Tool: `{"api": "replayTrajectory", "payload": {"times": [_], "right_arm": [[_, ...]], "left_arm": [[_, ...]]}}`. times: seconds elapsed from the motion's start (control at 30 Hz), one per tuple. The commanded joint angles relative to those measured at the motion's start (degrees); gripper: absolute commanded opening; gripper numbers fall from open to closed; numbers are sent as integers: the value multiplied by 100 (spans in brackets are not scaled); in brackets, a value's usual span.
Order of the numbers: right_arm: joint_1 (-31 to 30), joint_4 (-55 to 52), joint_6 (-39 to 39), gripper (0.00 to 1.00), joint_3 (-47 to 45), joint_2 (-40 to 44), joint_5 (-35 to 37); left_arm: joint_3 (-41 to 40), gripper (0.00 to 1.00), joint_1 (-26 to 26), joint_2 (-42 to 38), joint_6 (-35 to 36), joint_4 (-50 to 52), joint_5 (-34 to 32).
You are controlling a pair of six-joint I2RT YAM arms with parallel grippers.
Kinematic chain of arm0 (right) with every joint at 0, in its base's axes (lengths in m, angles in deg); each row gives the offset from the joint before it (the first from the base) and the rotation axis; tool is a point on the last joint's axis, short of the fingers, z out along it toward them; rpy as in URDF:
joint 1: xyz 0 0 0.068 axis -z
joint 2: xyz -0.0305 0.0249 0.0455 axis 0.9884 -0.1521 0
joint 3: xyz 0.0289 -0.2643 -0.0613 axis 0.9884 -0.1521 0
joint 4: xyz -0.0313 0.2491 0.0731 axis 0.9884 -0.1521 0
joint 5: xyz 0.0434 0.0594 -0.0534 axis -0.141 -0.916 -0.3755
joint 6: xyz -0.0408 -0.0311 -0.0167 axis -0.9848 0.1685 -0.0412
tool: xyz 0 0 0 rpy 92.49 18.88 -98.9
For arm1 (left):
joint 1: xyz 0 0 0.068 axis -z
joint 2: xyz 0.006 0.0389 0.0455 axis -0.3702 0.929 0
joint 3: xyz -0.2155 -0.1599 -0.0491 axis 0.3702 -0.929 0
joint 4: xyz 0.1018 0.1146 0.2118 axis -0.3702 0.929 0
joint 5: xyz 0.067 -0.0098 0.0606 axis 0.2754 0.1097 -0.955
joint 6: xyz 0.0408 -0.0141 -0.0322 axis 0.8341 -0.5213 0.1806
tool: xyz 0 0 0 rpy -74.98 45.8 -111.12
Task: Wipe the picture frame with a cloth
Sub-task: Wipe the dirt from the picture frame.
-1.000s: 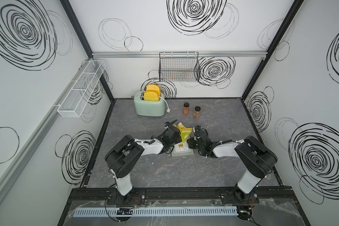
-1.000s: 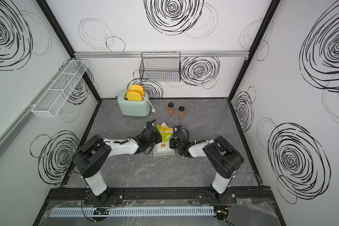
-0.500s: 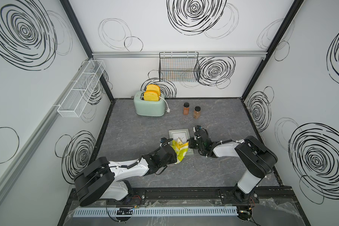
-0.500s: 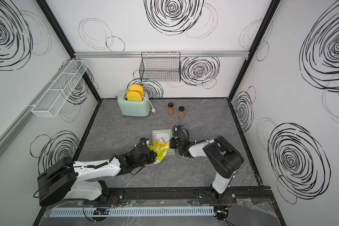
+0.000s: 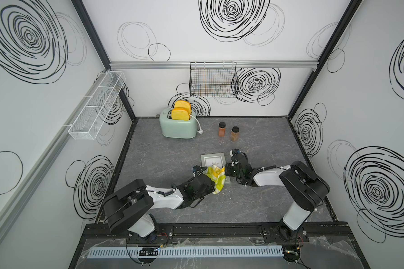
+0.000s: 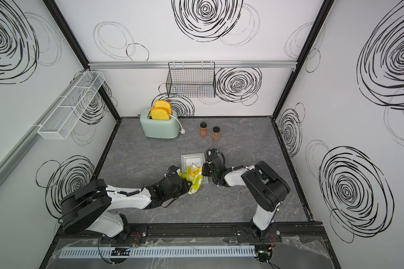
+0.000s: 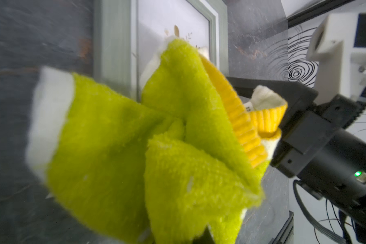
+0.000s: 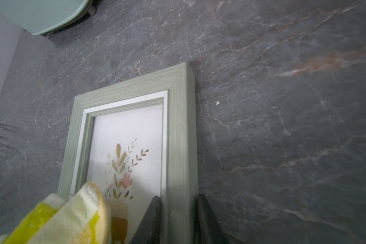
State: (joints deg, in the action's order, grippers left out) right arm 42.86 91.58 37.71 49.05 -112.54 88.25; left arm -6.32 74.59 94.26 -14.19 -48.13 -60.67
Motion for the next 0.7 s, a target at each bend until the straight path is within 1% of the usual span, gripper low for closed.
{"api": "replayTrajectory", "payload": {"times": [0.0, 0.07, 0.17, 0.27, 0.37, 0.4, 0.47, 0.53, 0.57, 0.6, 0.67], "right_arm": [[39, -1237, 114, 27, -209, -346, -13], [46, -1252, 115, 27, -179, -359, -11], [50, -1221, 113, 27, -153, -388, -13], [42, -1222, 96, 27, -118, -415, -4], [40, -1322, -24, 29, -23, -369, 41], [29, -1326, -98, 32, 0, -319, 46], [-22, -1359, -358, 47, 53, -118, 134], [-110, -1406, -661, 59, 122, 169, 255], [-146, -1451, -834, 67, 181, 342, 290], [-182, -1519, -981, 70, 243, 491, 297], [-276, -1698, -1257, 72, 397, 869, 369]], "left_arm": [[-390, 0, -283, -786, -199, 978, -660], [-576, 0, -505, -1392, -148, 1550, -826], [-748, 0, -749, -2146, -47, 2057, -995], [-642, 0, -904, -2591, 212, 2296, -1154], [-355, 0, -1026, -2766, 571, 2452, -1183], [-272, 0, -1086, -2786, 692, 2446, -1096], [-94, 0, -1225, -2843, 924, 2376, -894], [96, 0, -1327, -2930, 1143, 2279, -733], [202, 0, -1371, -2987, 1268, 2201, -675], [285, 0, -1411, -3042, 1386, 2122, -590], [471, 0, -1577, -3141, 1573, 1969, -272]]}}
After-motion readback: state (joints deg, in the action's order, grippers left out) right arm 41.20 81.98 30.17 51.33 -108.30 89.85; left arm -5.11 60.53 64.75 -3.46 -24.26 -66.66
